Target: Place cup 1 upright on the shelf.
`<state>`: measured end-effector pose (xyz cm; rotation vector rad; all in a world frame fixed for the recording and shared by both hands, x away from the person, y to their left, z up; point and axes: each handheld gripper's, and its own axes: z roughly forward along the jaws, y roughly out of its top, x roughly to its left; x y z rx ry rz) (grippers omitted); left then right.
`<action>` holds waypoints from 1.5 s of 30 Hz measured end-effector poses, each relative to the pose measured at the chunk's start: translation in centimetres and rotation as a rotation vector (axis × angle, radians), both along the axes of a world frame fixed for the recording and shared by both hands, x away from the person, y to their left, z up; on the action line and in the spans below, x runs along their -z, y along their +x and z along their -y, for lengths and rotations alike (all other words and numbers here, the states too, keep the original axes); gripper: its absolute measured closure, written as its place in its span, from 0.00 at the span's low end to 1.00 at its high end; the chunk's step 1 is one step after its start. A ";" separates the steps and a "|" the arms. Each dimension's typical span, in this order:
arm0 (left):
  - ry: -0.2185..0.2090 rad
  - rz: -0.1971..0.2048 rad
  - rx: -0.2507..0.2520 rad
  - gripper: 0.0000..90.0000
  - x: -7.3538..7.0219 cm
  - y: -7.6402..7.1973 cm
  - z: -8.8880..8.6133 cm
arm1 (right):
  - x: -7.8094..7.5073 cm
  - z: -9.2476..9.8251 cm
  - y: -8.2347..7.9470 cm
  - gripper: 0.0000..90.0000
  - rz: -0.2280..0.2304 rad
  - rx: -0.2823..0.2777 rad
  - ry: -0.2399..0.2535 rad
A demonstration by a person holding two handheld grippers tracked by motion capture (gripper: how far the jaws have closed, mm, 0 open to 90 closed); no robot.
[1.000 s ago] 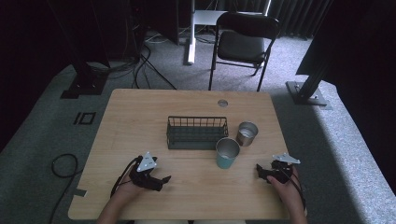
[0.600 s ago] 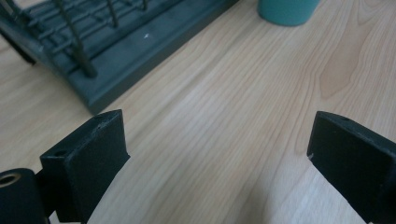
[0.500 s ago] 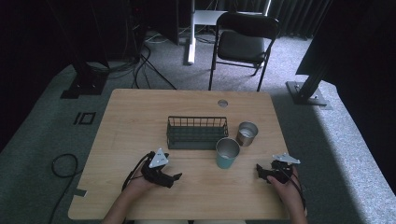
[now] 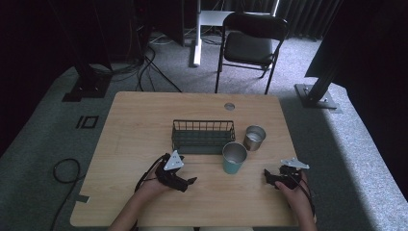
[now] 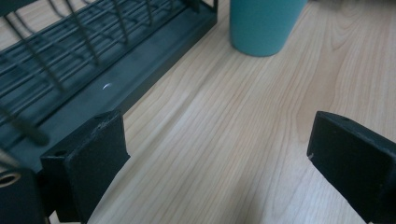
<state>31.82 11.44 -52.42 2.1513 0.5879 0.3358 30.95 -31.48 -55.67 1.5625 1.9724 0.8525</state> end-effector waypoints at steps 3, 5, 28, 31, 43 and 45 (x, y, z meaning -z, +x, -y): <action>-0.004 0.001 0.011 0.06 -0.1 0.1 0.6 | 0.0 0.0 0.0 0.12 0.000 0.000 0.000; -0.001 0.002 0.024 0.06 -0.1 0.3 1.2 | 0.0 0.0 0.0 0.12 -0.001 0.001 0.001; -0.033 0.006 0.116 0.06 -0.6 1.5 6.8 | 0.0 0.0 0.0 0.12 -0.001 0.001 0.001; -0.049 0.006 0.118 0.07 -0.7 1.7 7.2 | 0.0 0.0 0.0 0.12 -0.001 0.000 0.001; -0.072 0.023 0.139 0.07 -0.9 2.6 9.5 | 0.0 0.0 0.0 0.12 0.000 0.000 0.001; -0.073 0.024 0.144 0.07 -0.9 2.7 9.8 | 0.0 0.0 0.0 0.12 0.000 0.000 0.001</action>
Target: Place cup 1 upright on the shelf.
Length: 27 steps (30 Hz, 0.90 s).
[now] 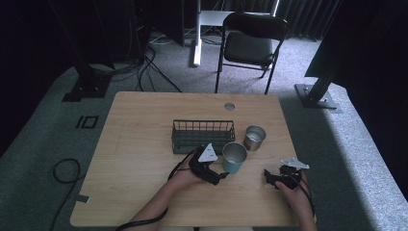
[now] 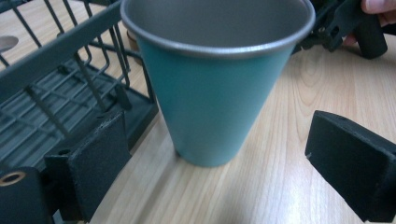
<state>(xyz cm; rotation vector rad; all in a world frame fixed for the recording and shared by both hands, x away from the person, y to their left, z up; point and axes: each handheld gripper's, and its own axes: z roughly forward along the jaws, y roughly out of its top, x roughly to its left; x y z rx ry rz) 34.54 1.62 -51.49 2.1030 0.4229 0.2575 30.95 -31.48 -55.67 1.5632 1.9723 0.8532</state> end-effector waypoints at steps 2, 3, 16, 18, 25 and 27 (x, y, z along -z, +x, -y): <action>-0.005 -0.003 0.000 0.07 0.0 0.2 0.3 | 0.0 0.0 0.0 0.12 0.000 0.000 0.000; -0.005 -0.003 -0.001 0.07 0.1 0.3 0.5 | 0.0 0.0 0.0 0.12 0.000 0.000 0.000; -0.022 0.016 -0.002 0.07 0.3 1.0 2.4 | 0.0 0.0 0.0 0.12 0.000 0.000 0.000; -0.028 0.015 -0.004 0.07 0.3 1.0 2.5 | 0.0 0.0 0.0 0.12 0.000 0.000 0.000; -0.060 0.013 -0.018 0.07 0.2 1.5 3.2 | 0.0 0.0 0.0 0.12 0.000 0.000 0.000; -0.071 0.017 -0.019 0.07 0.2 1.5 3.4 | 0.0 0.0 0.0 0.12 0.000 0.000 0.000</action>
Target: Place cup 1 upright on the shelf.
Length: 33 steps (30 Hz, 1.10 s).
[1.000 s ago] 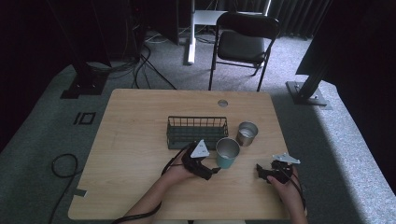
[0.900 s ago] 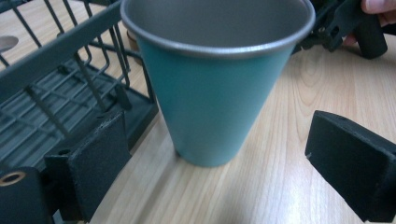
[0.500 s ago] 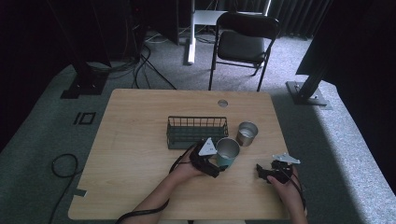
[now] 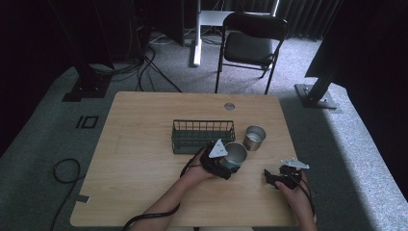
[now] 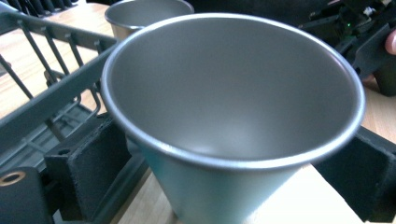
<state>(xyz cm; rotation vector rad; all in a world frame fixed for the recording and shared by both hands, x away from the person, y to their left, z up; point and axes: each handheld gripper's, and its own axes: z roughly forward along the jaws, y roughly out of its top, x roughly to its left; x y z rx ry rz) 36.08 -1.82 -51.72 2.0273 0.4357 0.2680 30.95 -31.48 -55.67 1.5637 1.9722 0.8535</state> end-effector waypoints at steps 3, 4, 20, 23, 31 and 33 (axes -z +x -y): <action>0.000 0.006 0.000 0.07 -0.1 0.0 0.3 | 0.0 0.0 0.0 0.12 0.000 0.000 0.000; -0.008 0.009 0.002 0.07 -0.2 0.1 0.5 | 0.0 0.0 0.0 0.12 0.000 0.000 0.000; -0.030 0.048 -0.009 0.15 0.2 0.1 1.5 | 0.0 0.0 0.0 0.12 0.000 0.000 0.000; -0.030 0.040 -0.015 0.16 0.2 0.1 1.6 | 0.0 0.0 0.0 0.12 0.000 0.000 0.000; -0.016 0.037 -0.022 0.16 0.1 -0.2 1.9 | 0.0 0.0 0.0 0.12 0.000 0.000 0.000; -0.010 0.037 -0.025 0.16 0.0 -0.3 1.8 | 0.0 0.0 0.0 0.12 0.000 0.000 0.000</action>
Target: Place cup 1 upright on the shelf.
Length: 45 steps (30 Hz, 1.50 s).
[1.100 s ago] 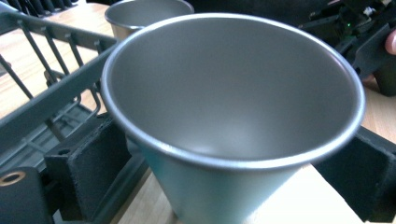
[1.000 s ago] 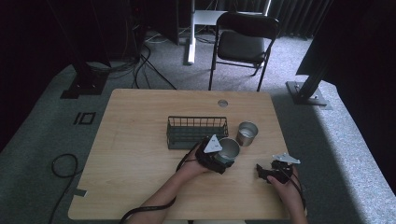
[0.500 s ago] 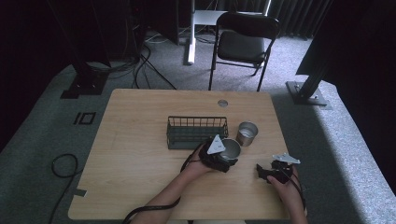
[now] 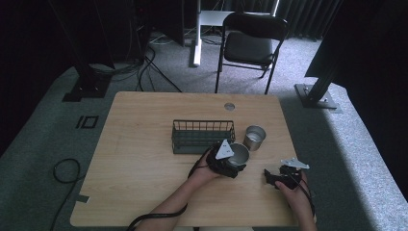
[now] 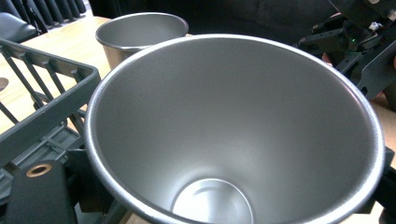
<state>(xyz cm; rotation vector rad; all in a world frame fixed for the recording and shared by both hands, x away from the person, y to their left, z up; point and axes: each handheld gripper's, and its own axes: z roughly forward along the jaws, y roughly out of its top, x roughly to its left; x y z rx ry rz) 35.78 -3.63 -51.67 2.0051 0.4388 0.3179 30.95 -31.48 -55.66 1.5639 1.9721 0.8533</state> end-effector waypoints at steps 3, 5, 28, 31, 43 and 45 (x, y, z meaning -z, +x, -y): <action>-0.014 -0.010 0.002 0.16 -0.3 -0.1 -0.1 | 0.0 0.0 0.0 0.12 0.000 0.000 0.000; -0.023 -0.006 0.005 0.16 -0.6 -0.3 -0.2 | 0.0 0.0 0.0 0.12 0.000 0.000 0.000; -0.043 0.033 0.018 0.16 -5.2 -2.0 -1.8 | 0.0 0.0 0.0 0.12 0.002 -0.001 -0.001; -0.045 0.042 0.019 0.16 -5.8 -2.1 -2.0 | 0.0 0.0 0.0 0.12 0.002 -0.001 -0.001; -0.071 0.052 0.000 0.16 -7.7 -1.9 -3.0 | 0.0 0.0 0.0 0.12 0.001 -0.001 -0.002; -0.072 0.055 -0.002 0.16 -8.0 -1.9 -3.1 | 0.0 0.0 0.0 0.12 0.002 -0.001 -0.002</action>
